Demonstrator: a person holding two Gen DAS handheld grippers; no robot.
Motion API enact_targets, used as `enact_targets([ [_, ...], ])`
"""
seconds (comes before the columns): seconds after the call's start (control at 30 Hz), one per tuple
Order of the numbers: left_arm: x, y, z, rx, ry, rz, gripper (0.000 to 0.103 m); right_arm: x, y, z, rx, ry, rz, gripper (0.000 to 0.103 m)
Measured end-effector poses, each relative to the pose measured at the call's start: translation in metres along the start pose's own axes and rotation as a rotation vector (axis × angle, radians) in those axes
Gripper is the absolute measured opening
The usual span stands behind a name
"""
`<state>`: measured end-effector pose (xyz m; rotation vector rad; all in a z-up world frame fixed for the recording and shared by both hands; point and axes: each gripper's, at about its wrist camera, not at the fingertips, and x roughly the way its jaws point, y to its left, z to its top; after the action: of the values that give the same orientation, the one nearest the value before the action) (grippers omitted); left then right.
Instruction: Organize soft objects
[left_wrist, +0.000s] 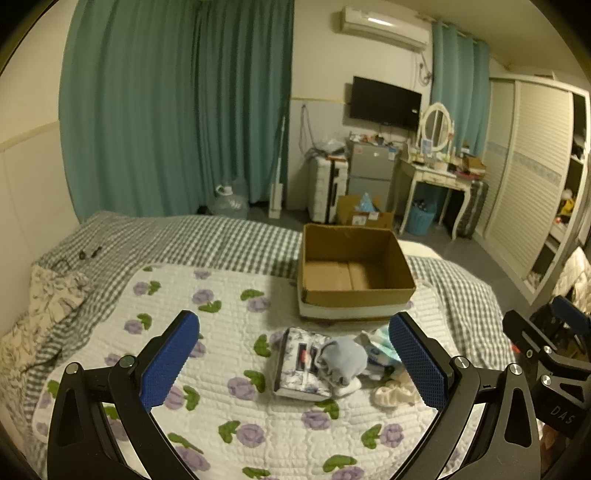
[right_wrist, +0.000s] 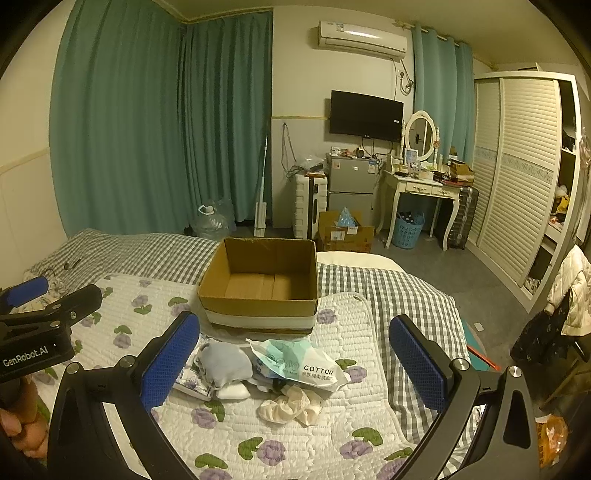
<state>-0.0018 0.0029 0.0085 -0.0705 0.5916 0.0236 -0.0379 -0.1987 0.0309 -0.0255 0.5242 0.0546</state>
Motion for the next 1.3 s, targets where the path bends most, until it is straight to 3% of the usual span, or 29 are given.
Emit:
enact_targets([
  [0.23, 0.010, 0.000, -0.004, 0.017, -0.011, -0.002, 0.103, 0.004, -0.005, -0.002, -0.022, -0.017, 0.009, 0.103],
  [0.47, 0.041, 0.001, -0.018, 0.044, 0.033, 0.036, 0.103, 0.034, -0.020, -0.014, -0.020, 0.046, 0.001, 0.103],
  [0.87, 0.120, -0.002, -0.061, 0.093, 0.242, 0.014, 0.103, 0.110, -0.039, -0.048, -0.030, 0.224, -0.027, 0.103],
  [1.3, 0.194, 0.012, -0.102, 0.103, 0.416, 0.084, 0.103, 0.181, -0.041, -0.078, -0.036, 0.353, -0.012, 0.103],
])
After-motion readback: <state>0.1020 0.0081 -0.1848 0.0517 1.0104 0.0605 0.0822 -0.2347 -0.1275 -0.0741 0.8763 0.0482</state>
